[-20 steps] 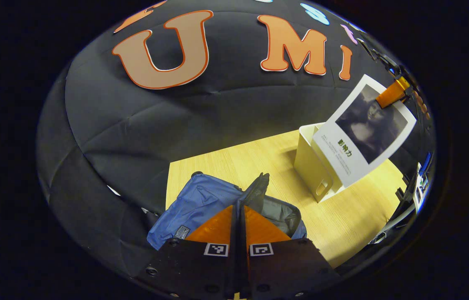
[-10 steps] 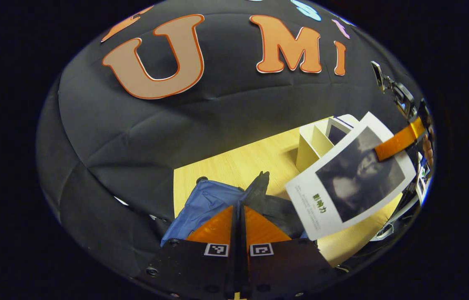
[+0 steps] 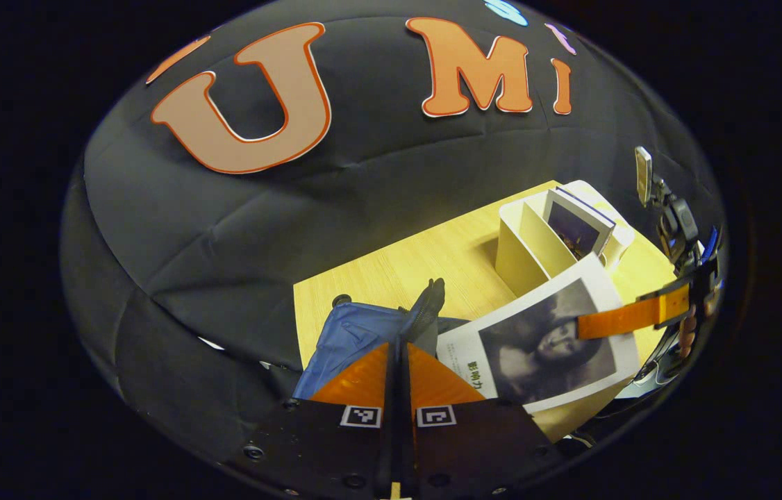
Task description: Open the schoolbag, grab two books from the bookshelf and put them into the schoolbag.
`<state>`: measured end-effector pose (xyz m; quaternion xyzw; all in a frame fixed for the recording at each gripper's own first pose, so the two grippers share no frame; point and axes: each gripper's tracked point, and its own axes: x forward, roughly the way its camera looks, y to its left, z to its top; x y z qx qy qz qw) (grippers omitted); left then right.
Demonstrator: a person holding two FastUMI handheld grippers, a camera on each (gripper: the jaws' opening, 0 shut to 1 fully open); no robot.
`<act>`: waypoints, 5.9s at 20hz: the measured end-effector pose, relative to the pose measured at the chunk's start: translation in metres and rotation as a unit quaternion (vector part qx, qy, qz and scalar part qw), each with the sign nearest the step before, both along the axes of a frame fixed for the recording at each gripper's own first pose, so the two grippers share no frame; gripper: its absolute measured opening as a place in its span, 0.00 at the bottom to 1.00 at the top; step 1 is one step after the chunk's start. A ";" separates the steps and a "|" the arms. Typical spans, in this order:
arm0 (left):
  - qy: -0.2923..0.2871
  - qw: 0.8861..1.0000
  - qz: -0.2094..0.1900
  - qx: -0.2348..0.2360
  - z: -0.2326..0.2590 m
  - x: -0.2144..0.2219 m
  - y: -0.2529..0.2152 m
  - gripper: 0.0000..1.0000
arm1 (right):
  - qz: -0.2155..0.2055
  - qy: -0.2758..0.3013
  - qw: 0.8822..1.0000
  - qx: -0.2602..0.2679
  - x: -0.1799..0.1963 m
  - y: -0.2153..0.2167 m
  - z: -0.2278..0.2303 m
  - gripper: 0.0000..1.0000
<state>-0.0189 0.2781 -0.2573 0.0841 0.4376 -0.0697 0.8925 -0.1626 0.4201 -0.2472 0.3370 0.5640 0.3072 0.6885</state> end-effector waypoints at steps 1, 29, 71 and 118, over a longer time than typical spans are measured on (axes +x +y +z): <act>0.001 1.000 -0.003 -0.006 -0.002 0.000 -0.005 0.04 | -0.011 0.002 1.000 0.002 -0.002 0.004 -0.004 0.27; 0.030 0.994 -0.094 -0.057 -0.009 -0.024 -0.087 0.00 | -0.078 0.059 0.995 0.036 -0.010 0.135 -0.090 0.17; 0.012 0.995 0.005 -0.097 -0.042 -0.020 -0.081 0.01 | 0.135 -0.218 0.864 -0.433 0.232 -0.170 -0.053 0.98; 0.033 0.994 0.003 -0.100 -0.053 -0.020 -0.086 0.01 | 0.131 -0.136 0.963 -0.191 0.145 -0.158 0.101 0.24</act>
